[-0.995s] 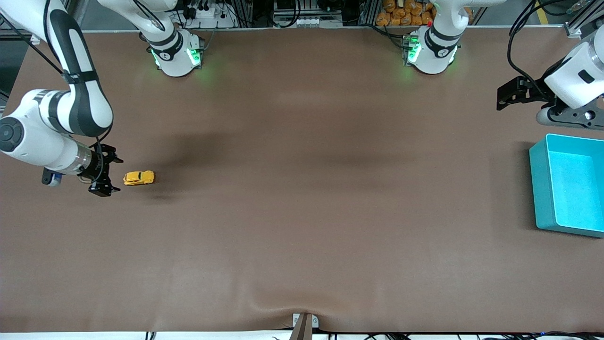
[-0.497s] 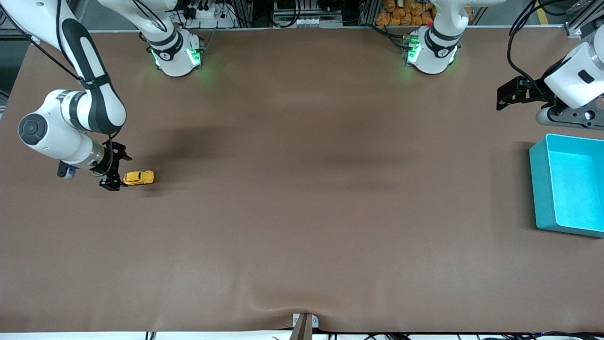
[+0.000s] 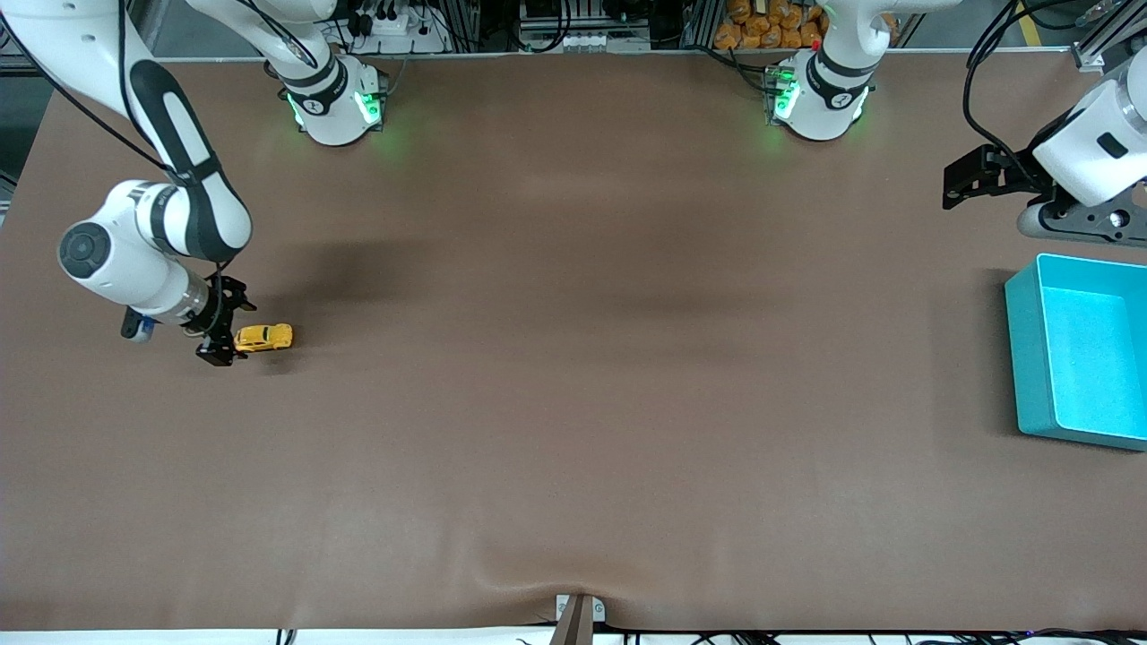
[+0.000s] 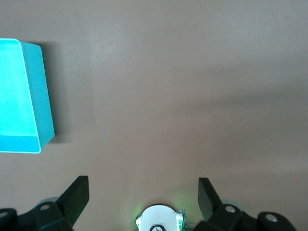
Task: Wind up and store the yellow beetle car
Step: 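Lower the open right gripper over the yellow car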
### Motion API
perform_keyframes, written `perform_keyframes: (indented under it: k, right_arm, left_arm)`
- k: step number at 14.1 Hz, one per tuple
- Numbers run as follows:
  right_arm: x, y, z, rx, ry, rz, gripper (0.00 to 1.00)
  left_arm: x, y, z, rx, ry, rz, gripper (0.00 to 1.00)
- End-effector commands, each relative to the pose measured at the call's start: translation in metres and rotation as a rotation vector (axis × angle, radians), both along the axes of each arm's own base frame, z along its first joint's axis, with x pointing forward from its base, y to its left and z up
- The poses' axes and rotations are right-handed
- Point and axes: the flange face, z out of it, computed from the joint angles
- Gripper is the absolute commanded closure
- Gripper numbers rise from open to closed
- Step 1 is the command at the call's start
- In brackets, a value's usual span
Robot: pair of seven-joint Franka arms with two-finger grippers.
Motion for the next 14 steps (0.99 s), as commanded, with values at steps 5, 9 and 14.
perform_keyframes:
  k: [5, 9, 14]
  right_arm:
    - [-0.007, -0.001, -0.012, 0.006, 0.011, -0.002, 0.02]
    - [-0.013, -0.001, -0.016, 0.006, 0.021, 0.009, 0.1]
    - [-0.018, -0.002, -0.019, 0.007, 0.019, 0.01, 0.3]
  left_arm:
    - [-0.002, -0.003, 0.005, -0.044, -0.001, 0.05, 0.0]
    - [-0.002, -0.006, 0.004, -0.046, 0.003, 0.053, 0.0]
    - [-0.002, -0.005, 0.004, -0.046, 0.003, 0.054, 0.0]
